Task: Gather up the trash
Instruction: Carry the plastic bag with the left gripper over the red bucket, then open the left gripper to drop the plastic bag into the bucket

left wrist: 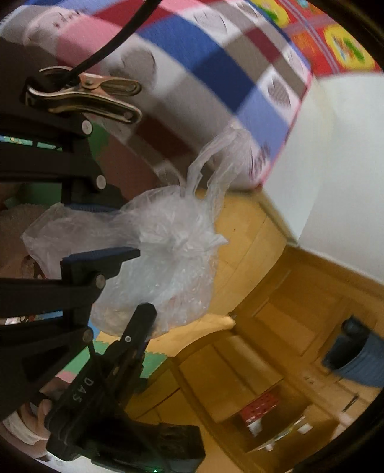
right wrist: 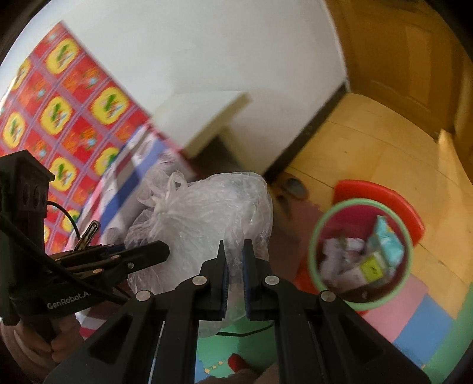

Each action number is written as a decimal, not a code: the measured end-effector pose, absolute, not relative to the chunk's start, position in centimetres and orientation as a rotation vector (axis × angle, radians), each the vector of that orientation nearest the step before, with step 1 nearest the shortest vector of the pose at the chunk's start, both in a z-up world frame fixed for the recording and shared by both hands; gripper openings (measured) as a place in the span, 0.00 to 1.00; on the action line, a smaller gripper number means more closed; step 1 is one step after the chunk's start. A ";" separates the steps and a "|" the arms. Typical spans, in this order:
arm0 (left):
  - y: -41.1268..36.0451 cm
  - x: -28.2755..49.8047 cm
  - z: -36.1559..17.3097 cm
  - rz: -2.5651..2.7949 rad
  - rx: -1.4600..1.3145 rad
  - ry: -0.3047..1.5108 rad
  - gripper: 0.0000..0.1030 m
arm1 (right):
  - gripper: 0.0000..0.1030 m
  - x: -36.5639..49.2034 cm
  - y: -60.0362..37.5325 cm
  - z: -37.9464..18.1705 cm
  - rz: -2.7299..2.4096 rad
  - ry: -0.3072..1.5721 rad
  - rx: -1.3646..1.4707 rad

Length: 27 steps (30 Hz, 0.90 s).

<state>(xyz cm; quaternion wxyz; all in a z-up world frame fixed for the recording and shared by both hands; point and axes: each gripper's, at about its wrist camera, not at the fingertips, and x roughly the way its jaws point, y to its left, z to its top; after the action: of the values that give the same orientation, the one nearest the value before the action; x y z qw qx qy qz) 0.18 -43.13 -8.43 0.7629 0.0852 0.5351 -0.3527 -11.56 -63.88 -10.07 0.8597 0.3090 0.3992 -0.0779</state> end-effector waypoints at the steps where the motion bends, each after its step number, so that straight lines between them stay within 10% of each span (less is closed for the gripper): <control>1: -44.4 0.0 -9.0 -0.785 0.198 1.170 0.21 | 0.09 -12.1 -65.0 -10.7 -0.184 0.847 0.653; 27: -64.1 -2.6 -23.7 -0.979 0.442 1.312 0.21 | 0.12 -15.0 -77.0 -22.9 -0.418 0.962 0.724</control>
<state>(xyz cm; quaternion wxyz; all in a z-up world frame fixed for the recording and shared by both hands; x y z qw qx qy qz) -2.58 -64.12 -23.71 0.6617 0.1955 0.5801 -0.4329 -15.03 -76.98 -22.93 0.8037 0.3381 0.4491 -0.1953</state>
